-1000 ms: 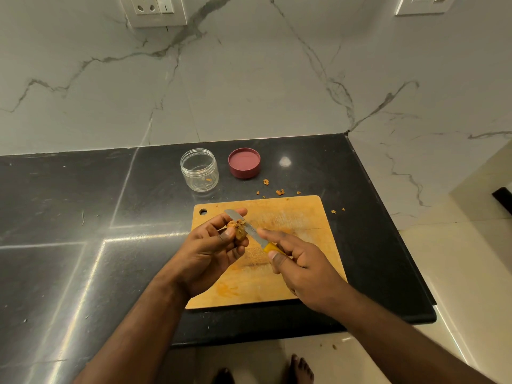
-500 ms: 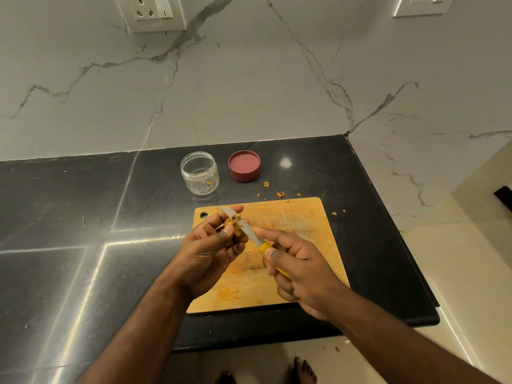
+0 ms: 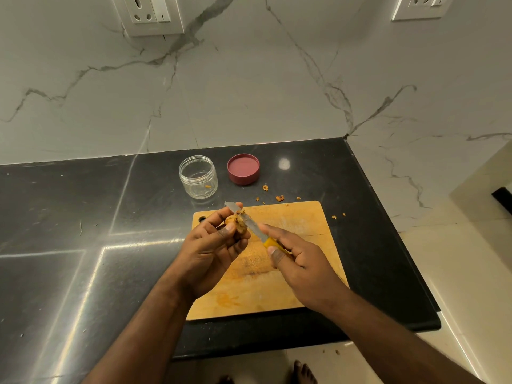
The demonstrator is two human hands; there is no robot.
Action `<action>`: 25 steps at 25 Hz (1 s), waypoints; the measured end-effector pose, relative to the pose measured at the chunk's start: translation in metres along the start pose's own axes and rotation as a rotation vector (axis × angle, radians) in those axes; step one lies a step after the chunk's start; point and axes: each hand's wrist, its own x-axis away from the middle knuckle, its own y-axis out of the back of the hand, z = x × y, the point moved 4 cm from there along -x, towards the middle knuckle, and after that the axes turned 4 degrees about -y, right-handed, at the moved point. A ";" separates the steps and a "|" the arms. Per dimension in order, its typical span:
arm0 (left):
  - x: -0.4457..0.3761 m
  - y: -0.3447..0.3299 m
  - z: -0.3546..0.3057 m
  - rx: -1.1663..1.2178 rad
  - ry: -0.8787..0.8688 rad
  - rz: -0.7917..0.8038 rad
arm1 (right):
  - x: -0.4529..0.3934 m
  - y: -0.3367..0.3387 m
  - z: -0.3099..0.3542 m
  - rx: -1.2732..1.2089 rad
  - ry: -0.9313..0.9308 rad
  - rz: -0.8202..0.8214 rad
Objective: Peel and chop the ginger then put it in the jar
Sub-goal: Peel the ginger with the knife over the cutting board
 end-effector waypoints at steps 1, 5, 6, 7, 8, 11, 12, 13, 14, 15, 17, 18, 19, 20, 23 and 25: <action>0.000 0.000 0.000 -0.006 -0.001 0.002 | 0.001 -0.001 0.000 0.050 0.015 0.000; -0.002 0.000 0.001 -0.020 0.009 -0.006 | 0.003 -0.007 -0.005 -0.094 -0.047 0.048; -0.002 0.000 0.001 -0.021 0.012 -0.006 | 0.003 -0.008 -0.006 -0.145 -0.070 0.057; -0.002 0.000 0.001 -0.021 0.014 -0.005 | 0.003 -0.009 -0.005 -0.202 -0.088 0.060; -0.002 0.000 0.001 -0.019 0.015 -0.004 | 0.003 -0.010 -0.004 -0.280 -0.104 0.067; -0.003 0.000 0.001 -0.007 0.005 -0.004 | 0.003 -0.017 -0.001 -0.569 -0.176 0.111; -0.003 0.001 0.000 -0.003 -0.005 -0.003 | 0.003 -0.019 0.000 -0.627 -0.201 0.115; -0.003 0.001 -0.001 -0.001 -0.014 -0.004 | 0.003 -0.020 0.001 -0.665 -0.223 0.119; -0.003 0.001 -0.001 -0.002 -0.021 -0.007 | 0.004 -0.022 0.002 -0.691 -0.239 0.123; -0.002 0.000 0.000 -0.006 -0.028 -0.013 | 0.004 -0.023 0.004 -0.710 -0.251 0.130; -0.002 -0.003 0.001 -0.003 -0.030 -0.023 | 0.004 -0.026 0.006 -0.719 -0.260 0.141; -0.002 -0.004 0.001 0.009 -0.027 -0.021 | 0.004 -0.026 0.006 -0.706 -0.257 0.147; -0.002 -0.004 0.000 0.021 -0.020 -0.015 | 0.002 -0.025 0.006 -0.695 -0.254 0.159; -0.002 -0.002 -0.001 0.023 -0.010 -0.011 | 0.001 -0.023 0.005 -0.695 -0.258 0.180; -0.003 0.005 -0.003 -0.028 0.014 -0.027 | -0.002 -0.015 0.002 -0.779 -0.326 0.259; -0.007 0.005 -0.001 -0.065 0.040 -0.039 | -0.003 -0.011 -0.005 -0.917 -0.377 0.291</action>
